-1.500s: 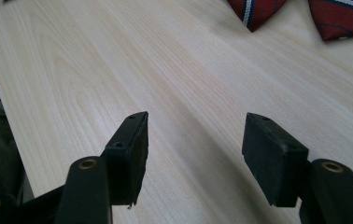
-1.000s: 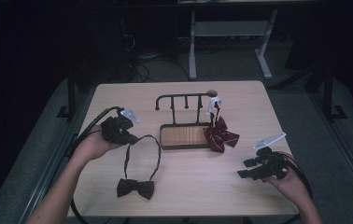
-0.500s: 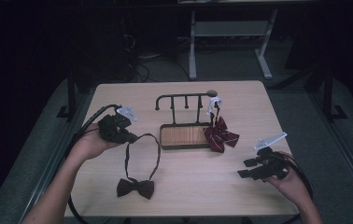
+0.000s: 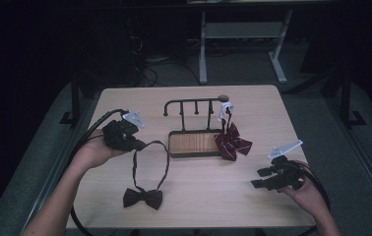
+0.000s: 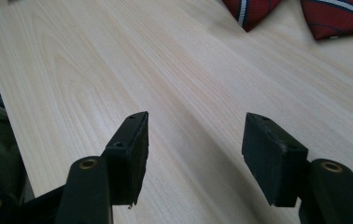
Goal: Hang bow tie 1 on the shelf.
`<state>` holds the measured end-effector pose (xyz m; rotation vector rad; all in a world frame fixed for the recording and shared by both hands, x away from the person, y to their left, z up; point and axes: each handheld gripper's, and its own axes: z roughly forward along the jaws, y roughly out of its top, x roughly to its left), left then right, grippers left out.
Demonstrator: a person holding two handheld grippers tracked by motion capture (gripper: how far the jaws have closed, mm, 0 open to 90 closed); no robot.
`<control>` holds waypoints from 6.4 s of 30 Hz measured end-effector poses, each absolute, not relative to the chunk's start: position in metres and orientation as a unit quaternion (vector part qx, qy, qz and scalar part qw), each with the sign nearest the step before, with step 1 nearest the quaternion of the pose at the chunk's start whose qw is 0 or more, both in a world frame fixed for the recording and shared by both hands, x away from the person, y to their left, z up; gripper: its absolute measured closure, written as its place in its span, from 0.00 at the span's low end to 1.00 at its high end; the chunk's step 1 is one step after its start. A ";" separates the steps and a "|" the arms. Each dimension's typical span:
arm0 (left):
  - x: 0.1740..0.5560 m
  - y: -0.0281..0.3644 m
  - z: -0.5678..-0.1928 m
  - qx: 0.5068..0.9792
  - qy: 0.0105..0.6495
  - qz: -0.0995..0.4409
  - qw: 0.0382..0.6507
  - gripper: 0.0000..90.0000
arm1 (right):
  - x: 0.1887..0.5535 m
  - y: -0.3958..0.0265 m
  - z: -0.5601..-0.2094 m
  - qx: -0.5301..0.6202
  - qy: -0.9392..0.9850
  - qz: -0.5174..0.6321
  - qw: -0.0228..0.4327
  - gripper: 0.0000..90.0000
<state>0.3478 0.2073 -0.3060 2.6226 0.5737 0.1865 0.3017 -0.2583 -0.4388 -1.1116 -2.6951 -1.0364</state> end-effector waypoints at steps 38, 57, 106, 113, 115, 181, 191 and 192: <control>0.348 0.195 -0.270 0.955 0.186 0.090 0.212 1.00 | 0.303 -0.259 -0.436 -0.362 -0.871 -0.333 0.014 0.46; 0.360 0.192 -0.249 0.953 0.197 0.105 0.203 1.00 | 0.303 -0.258 -0.436 -0.361 -0.872 -0.331 0.012 0.46; 0.408 0.173 -0.223 0.952 0.224 0.111 0.174 1.00 | 0.305 -0.268 -0.435 -0.369 -0.864 -0.342 0.013 0.46; 0.416 0.169 -0.224 0.953 0.230 0.107 0.168 1.00 | 0.305 -0.269 -0.435 -0.369 -0.863 -0.345 0.013 0.46; 0.418 0.168 -0.224 0.953 0.232 0.108 0.164 1.00 | 0.305 -0.269 -0.435 -0.368 -0.864 -0.344 0.013 0.46; 0.427 0.172 -0.255 0.950 0.258 0.098 0.148 0.77 | 0.306 -0.277 -0.435 -0.385 -0.857 -0.343 0.007 0.43; 0.415 0.174 -0.257 0.951 0.246 0.102 0.159 0.72 | 0.306 -0.279 -0.435 -0.386 -0.856 -0.343 0.004 0.43; 0.413 0.175 -0.258 0.951 0.246 0.101 0.159 0.72 | 0.306 -0.279 -0.435 -0.387 -0.856 -0.343 0.004 0.43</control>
